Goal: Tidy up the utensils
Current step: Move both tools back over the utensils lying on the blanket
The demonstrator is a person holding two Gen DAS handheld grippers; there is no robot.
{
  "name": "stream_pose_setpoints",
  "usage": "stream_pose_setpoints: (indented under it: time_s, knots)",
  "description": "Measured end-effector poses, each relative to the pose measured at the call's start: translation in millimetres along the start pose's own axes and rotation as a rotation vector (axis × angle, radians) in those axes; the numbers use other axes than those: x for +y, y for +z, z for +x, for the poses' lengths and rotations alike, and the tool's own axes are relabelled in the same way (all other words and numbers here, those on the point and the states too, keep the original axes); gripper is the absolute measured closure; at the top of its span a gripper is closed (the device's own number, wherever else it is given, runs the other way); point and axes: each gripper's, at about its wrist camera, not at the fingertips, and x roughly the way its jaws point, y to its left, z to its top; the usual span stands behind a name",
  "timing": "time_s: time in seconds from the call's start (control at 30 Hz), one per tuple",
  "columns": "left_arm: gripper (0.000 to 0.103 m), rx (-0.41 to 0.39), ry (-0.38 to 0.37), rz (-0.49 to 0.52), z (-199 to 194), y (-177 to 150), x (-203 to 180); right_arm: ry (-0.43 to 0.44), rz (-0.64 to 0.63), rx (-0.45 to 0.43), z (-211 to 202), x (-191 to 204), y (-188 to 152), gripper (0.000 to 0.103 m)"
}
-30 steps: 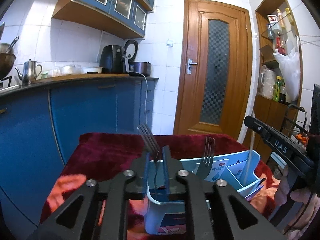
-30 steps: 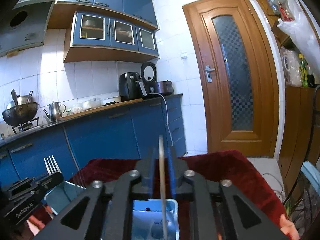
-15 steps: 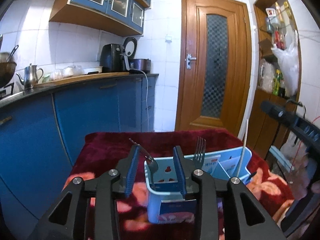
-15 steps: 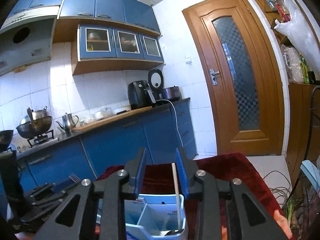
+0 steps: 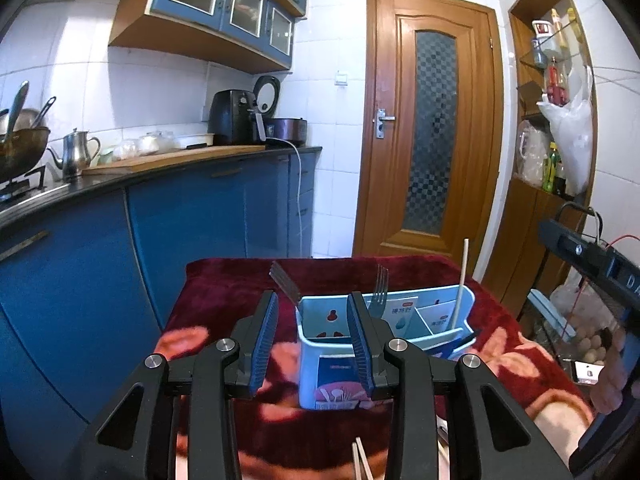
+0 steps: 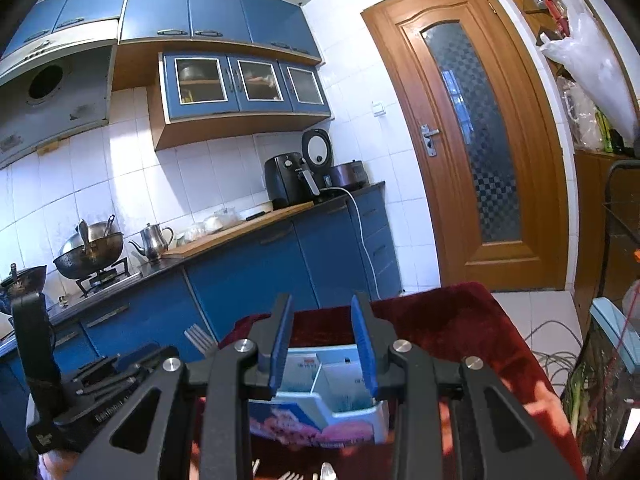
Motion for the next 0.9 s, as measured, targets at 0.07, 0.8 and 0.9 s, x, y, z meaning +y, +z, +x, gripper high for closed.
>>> stream_pose_setpoints:
  time_s: [0.07,0.8,0.9]
  knots:
    - [0.066,0.005,-0.003,-0.004,-6.7,-1.3,1.3,-0.004,0.004,0.025,-4.5,-0.2,-3.2,0.070]
    - [0.066,0.166,-0.029,-0.080,-49.1,-46.4,15.6,-0.079,0.033,0.258,-51.0,-10.1,-59.0,0.068]
    - [0.066,0.188,-0.030,-0.084,-49.4,-53.6,15.1,-0.081,0.033,0.287,-51.4,-11.0,-68.6,0.068]
